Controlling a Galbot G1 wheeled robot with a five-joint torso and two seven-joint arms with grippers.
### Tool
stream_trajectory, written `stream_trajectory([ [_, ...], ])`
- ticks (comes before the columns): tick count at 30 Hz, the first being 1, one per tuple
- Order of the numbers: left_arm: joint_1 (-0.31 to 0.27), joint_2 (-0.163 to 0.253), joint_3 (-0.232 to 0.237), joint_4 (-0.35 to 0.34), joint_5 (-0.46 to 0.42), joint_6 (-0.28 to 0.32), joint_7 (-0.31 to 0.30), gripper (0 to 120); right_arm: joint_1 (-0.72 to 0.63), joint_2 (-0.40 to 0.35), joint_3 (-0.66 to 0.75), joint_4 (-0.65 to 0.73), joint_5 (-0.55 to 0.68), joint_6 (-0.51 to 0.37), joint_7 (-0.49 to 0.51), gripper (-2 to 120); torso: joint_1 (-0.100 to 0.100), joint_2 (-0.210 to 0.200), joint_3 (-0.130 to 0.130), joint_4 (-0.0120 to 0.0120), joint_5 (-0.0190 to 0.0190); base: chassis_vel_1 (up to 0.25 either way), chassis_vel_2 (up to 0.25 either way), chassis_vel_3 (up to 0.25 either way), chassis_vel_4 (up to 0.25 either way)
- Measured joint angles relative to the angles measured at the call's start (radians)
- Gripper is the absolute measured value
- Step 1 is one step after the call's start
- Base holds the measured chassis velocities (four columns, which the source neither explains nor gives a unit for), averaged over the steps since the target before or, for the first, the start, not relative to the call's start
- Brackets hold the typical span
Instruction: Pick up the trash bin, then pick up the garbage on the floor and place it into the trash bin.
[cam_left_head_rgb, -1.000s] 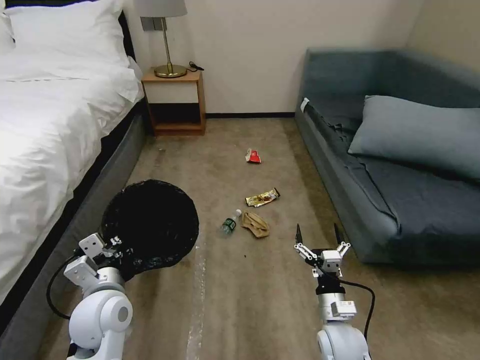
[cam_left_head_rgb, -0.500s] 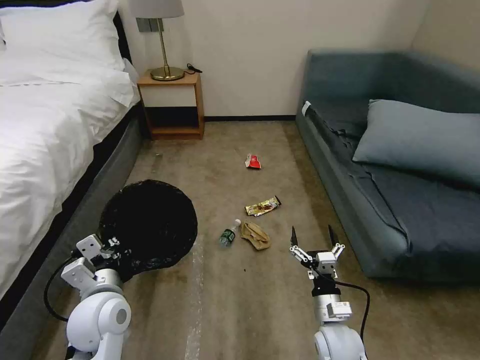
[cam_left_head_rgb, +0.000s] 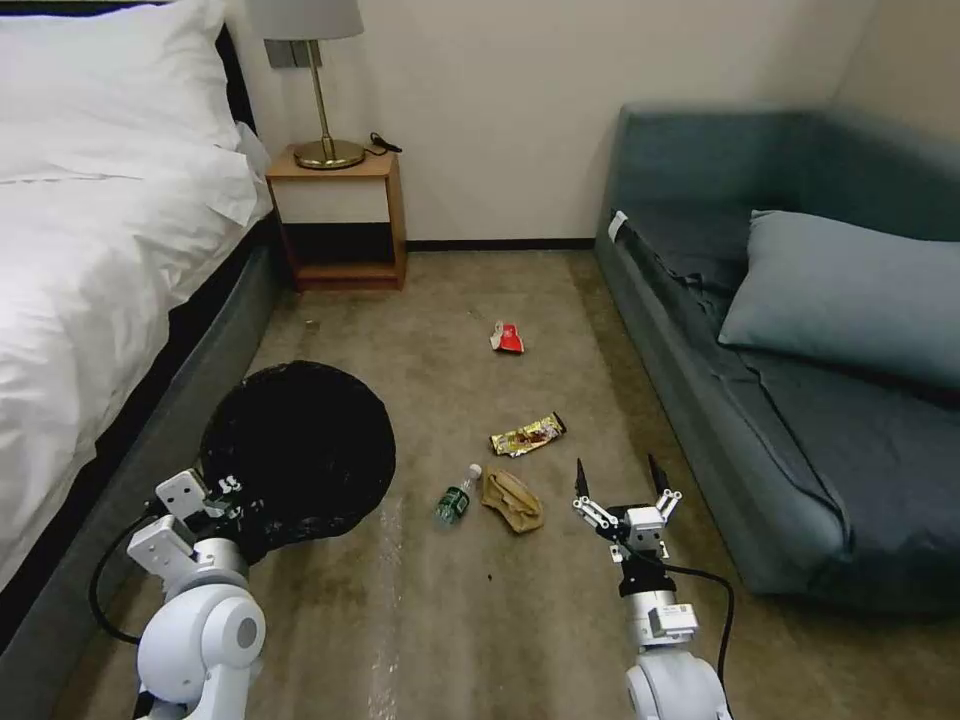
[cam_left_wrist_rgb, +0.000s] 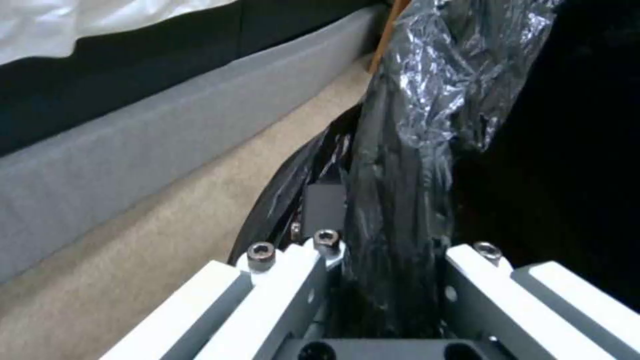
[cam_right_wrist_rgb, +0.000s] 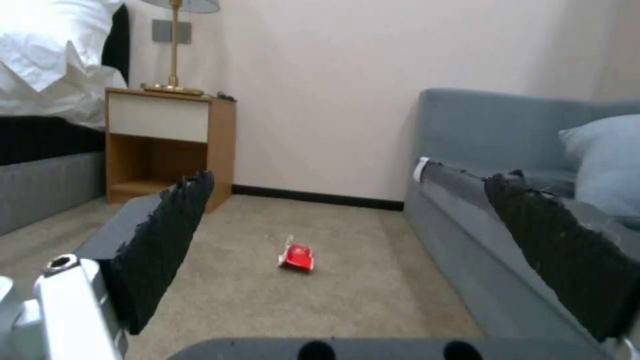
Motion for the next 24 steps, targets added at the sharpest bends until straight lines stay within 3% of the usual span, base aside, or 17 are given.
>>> stream_trajectory([
  [24,0.009,-0.015,-0.018,0.024,0.05,-0.01,-0.002,1,0.018,-0.014,-0.077,-0.047,-0.008,0.002,0.021,100,0.0,0.0,0.0,0.0001,-0.0001,-0.125,0.13,0.125,-0.125],
])
